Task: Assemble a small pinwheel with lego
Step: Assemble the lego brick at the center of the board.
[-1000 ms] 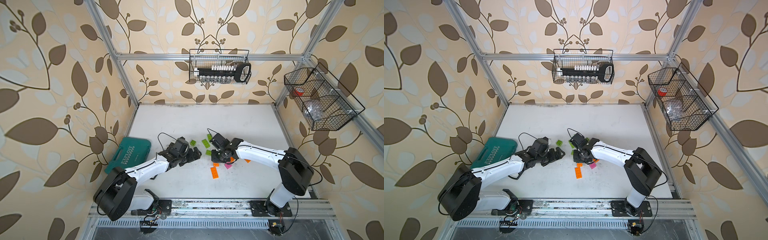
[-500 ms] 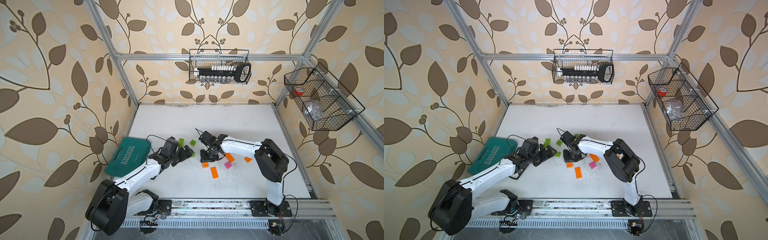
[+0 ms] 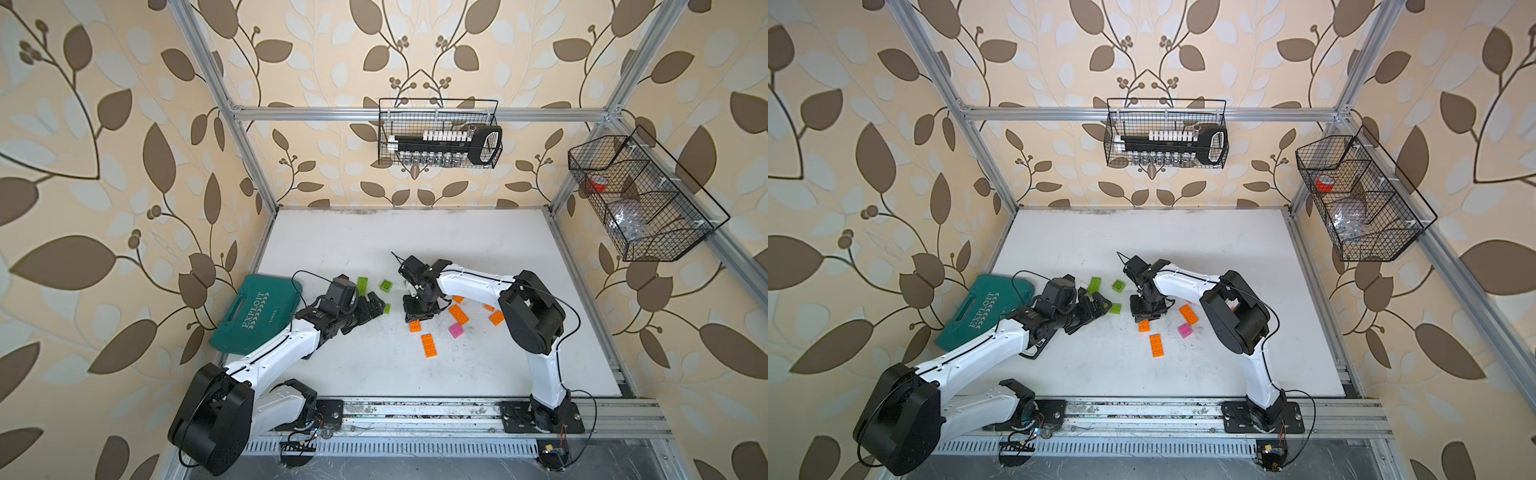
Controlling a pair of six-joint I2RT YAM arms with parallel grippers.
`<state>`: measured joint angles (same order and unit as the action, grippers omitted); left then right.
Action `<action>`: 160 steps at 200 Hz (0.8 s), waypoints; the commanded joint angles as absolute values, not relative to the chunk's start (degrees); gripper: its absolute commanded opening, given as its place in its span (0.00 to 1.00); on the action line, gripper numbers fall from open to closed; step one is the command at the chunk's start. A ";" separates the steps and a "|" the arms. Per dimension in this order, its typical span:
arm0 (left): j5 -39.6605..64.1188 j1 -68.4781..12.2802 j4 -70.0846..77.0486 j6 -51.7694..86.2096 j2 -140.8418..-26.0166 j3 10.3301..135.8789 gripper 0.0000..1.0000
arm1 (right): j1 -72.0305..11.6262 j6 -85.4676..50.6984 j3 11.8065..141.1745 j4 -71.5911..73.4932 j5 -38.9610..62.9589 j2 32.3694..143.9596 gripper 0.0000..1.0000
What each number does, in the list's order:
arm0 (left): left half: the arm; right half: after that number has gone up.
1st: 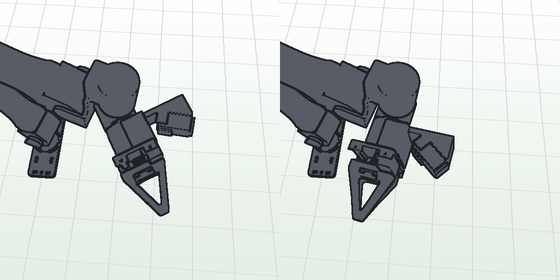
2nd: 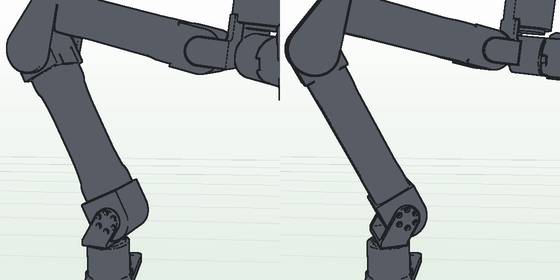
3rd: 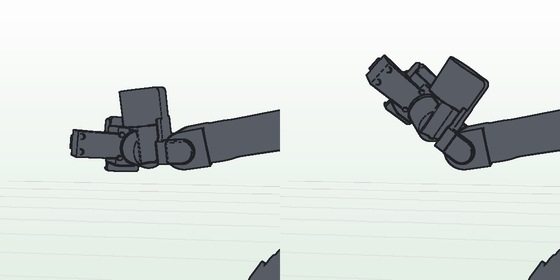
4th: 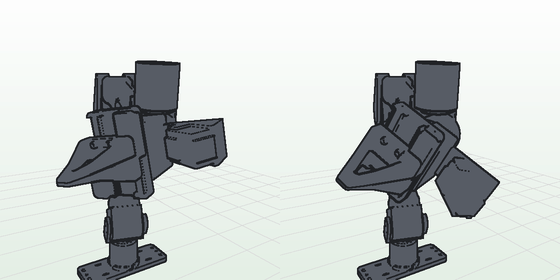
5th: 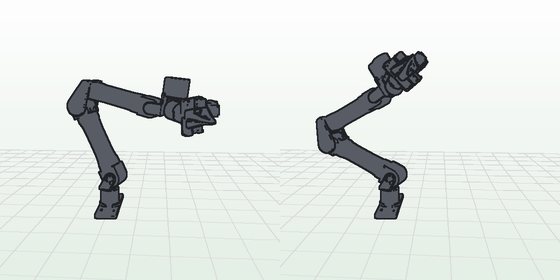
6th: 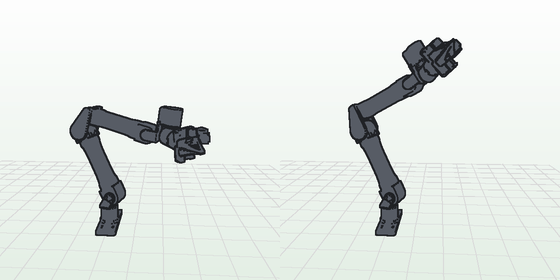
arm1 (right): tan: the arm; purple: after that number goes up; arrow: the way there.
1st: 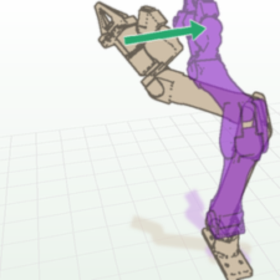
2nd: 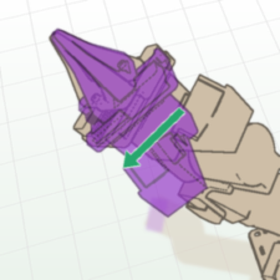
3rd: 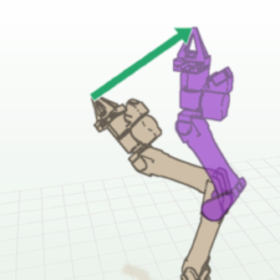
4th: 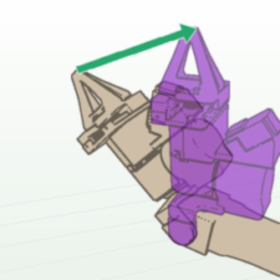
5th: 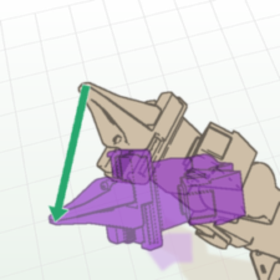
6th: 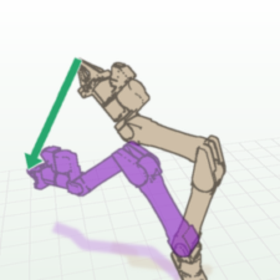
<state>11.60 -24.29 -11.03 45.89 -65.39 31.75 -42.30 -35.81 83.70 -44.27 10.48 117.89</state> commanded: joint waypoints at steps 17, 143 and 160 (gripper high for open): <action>9.58 -26.92 -12.72 43.20 -67.84 35.10 0.99 | -41.12 -33.50 83.40 -49.52 5.12 118.75 0.14; 7.04 -29.55 -13.36 43.95 -68.77 34.99 0.99 | -46.23 -34.78 78.52 -48.96 1.54 117.05 0.16; 6.94 -29.62 -13.45 44.03 -68.51 34.98 0.99 | -46.10 -34.98 78.73 -49.08 0.87 117.26 0.16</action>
